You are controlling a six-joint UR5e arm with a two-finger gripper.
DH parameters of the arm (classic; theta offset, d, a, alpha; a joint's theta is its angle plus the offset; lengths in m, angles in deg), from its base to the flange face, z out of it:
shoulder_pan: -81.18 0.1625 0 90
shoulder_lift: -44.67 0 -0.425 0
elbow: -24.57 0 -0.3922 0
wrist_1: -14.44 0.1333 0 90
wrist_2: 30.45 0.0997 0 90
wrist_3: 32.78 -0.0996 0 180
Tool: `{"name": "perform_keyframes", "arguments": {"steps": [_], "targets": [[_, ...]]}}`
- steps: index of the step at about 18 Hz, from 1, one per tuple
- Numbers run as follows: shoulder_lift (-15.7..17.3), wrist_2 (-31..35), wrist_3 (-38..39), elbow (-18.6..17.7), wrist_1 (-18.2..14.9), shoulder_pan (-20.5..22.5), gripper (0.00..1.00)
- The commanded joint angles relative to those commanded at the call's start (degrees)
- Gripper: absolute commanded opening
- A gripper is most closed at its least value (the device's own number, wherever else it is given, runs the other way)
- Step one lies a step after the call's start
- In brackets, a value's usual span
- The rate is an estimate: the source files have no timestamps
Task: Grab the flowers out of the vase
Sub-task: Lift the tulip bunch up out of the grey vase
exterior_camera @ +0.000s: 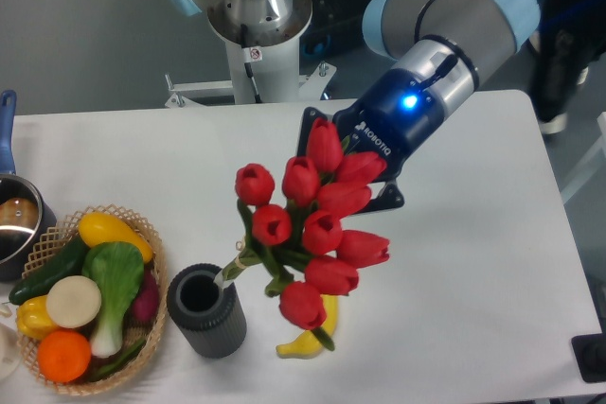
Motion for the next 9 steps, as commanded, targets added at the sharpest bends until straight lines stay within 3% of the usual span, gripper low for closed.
{"name": "perform_keyframes", "arguments": {"steps": [9], "targets": [[1.2,3.8,-7.7,0.4,-0.2,5.9,0.04]]}}
